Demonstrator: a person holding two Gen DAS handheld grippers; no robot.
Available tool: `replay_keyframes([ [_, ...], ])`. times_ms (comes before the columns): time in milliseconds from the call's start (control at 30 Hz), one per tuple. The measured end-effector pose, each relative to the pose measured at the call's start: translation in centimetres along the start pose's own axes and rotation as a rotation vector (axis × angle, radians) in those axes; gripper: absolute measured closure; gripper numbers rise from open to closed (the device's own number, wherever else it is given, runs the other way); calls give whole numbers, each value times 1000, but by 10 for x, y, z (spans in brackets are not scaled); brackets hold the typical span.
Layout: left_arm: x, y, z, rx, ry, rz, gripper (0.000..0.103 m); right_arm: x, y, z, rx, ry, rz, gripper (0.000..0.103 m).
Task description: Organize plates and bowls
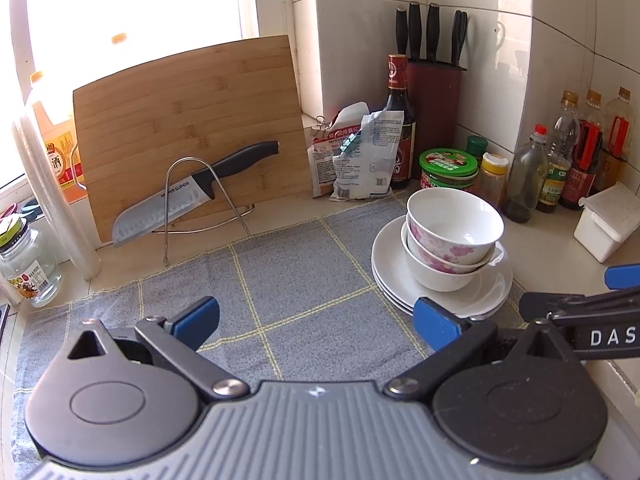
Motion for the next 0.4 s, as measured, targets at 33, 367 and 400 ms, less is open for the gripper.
replay_keyframes([
  [33, 0, 0, 0, 0, 0, -1, 1, 0, 0, 0, -2, 0, 3, 0],
  [367, 2, 2, -1, -2, 1, 2, 1, 2, 2, -1, -13, -5, 9, 0],
  [400, 3, 2, -2, -4, 0, 0, 1, 3, 2, -1, -13, -6, 10, 0],
])
Point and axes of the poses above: each gripper's, at about its wrist camera, not at the fingertips, and z roughly against the way its jaws point, y to its left, x to its top, the point moved 5 cm from there along -z, roughly the way its jaws point, and after that the axes turned 6 degrees about -z, right-handed, at the moved point
